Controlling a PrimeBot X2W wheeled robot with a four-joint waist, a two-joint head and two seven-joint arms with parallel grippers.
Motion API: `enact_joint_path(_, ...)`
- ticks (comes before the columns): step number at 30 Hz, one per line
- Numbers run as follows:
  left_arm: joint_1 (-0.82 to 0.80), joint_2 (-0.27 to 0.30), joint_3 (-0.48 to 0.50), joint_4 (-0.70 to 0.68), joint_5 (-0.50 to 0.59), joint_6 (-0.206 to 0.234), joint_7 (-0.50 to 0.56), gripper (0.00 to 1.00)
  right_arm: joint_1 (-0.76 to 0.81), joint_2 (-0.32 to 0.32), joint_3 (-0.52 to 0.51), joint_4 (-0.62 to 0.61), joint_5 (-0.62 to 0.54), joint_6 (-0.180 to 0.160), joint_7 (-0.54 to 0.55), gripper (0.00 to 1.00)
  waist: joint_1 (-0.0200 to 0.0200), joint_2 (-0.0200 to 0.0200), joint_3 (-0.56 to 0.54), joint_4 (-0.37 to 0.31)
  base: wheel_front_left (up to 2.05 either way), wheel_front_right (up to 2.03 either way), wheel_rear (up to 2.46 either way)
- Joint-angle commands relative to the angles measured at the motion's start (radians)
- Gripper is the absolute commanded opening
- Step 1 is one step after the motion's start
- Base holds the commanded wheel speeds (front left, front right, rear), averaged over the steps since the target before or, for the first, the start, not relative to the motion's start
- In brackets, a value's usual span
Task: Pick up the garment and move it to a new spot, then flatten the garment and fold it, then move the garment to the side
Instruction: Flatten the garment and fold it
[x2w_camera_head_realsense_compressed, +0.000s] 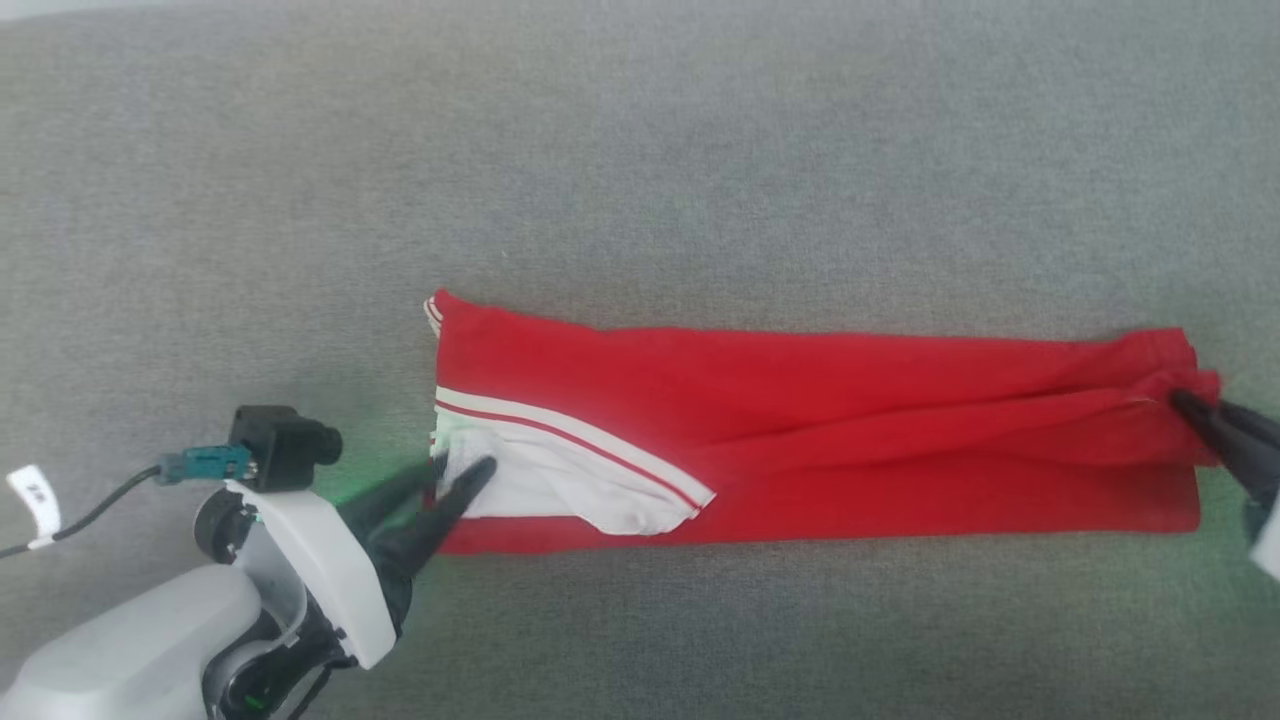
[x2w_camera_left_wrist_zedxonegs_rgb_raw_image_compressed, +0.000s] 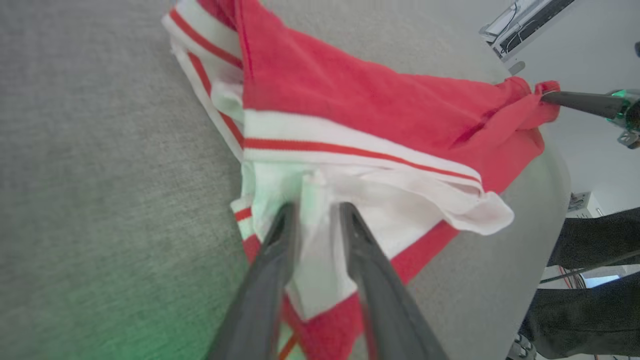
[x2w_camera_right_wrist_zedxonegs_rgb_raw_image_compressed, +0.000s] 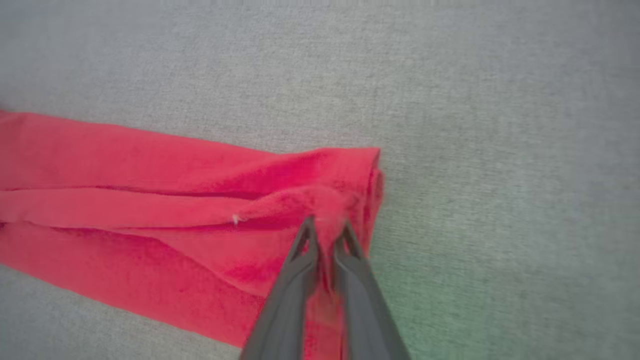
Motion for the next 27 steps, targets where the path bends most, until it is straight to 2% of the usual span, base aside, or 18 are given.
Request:
enact_joint_path(1,0.026,-0.001,0.01,0.002,0.012,-0.002,-0.005,1.0,0.015,-0.008,-0.014,0.003,0.012,0.0,-0.005,1.0,0.0,0.0,-0.011,0.009,0.0,0.0,0.0)
enact_joint_path(3,0.048,-0.004,0.051,-0.005,0.012,-0.002,-0.009,1.0,0.035,-0.013,-0.04,0.003,0.034,0.0,-0.002,1.0,0.0,0.0,-0.026,0.022,0.0,0.0,0.0)
enact_joint_path(7,0.138,-0.035,0.193,-0.024,0.041,-0.002,-0.009,1.0,0.089,-0.029,-0.093,0.017,0.064,0.0,0.017,1.0,0.0,0.0,-0.055,0.062,0.0,0.0,0.0)
enact_joint_path(11,0.246,-0.097,0.351,-0.016,0.104,-0.002,-0.009,1.0,0.133,-0.015,-0.122,0.04,0.091,0.0,0.07,1.0,0.0,0.0,-0.081,0.102,0.0,0.0,0.0)
enact_joint_path(14,0.321,-0.174,0.476,0.012,0.167,-0.002,-0.009,1.0,0.149,0.003,-0.142,0.073,0.09,0.0,0.105,1.0,0.0,0.0,-0.099,0.135,0.0,0.0,0.0)
enact_joint_path(19,0.42,-0.29,0.649,0.06,0.312,-0.002,-0.01,1.0,0.175,0.026,-0.163,0.129,0.078,0.0,0.17,1.0,0.0,0.0,-0.13,0.188,0.0,0.0,0.0)
enact_joint_path(27,0.507,-0.408,0.851,0.08,0.572,-0.002,-0.009,1.0,0.178,0.091,-0.223,0.217,0.025,0.0,0.256,1.0,0.0,0.0,-0.155,0.231,0.0,0.0,0.0)
